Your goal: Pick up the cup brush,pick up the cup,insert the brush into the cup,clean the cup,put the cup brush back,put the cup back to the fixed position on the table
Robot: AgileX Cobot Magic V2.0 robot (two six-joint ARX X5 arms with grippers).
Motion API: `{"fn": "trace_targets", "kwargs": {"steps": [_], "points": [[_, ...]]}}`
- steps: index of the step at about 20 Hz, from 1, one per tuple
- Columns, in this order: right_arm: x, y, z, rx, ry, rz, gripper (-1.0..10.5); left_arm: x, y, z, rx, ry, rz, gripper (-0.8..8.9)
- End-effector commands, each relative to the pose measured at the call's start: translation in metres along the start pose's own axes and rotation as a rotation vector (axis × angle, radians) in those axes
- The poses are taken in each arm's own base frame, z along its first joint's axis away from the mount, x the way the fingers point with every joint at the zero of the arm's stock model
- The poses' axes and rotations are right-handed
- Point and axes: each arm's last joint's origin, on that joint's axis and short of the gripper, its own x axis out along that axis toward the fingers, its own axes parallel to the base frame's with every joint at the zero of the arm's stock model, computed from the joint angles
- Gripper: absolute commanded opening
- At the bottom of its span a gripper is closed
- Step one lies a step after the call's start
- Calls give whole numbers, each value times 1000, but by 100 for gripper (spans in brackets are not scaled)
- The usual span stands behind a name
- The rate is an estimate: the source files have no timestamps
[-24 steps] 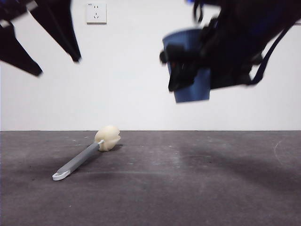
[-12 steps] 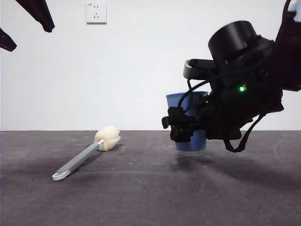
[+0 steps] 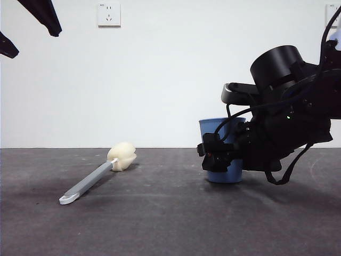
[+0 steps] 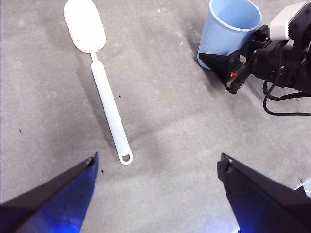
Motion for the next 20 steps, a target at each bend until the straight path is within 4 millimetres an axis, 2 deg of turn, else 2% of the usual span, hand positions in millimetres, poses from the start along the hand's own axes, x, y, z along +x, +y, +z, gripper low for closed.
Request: {"fn": "trace_targets", "kwargs": {"steps": [1, 5, 6, 9, 11, 17, 20], "points": [[1, -1, -10, 12, 48, 1, -17, 2, 1, -2, 10, 9, 5, 413], [0, -2, -20, 3, 154, 18, -16, 2, 1, -3, 10, 10, 6, 413], [0, -2, -22, 0, 176, 16, 14, 2, 1, -3, 10, 11, 6, 413], [0, -2, -24, -2, 195, 16, 251, 2, 1, -3, 10, 11, 6, 413], [0, -1, -24, -1, 196, 16, 352, 2, 1, -3, 10, 13, 6, 413], [-3, 1, -26, -3, 237, 22, 451, 2, 2, -5, 9, 32, 12, 413], [-8, 2, -21, 6, 251, 22, 451, 2, 2, -5, 8, 32, 12, 413]]}}
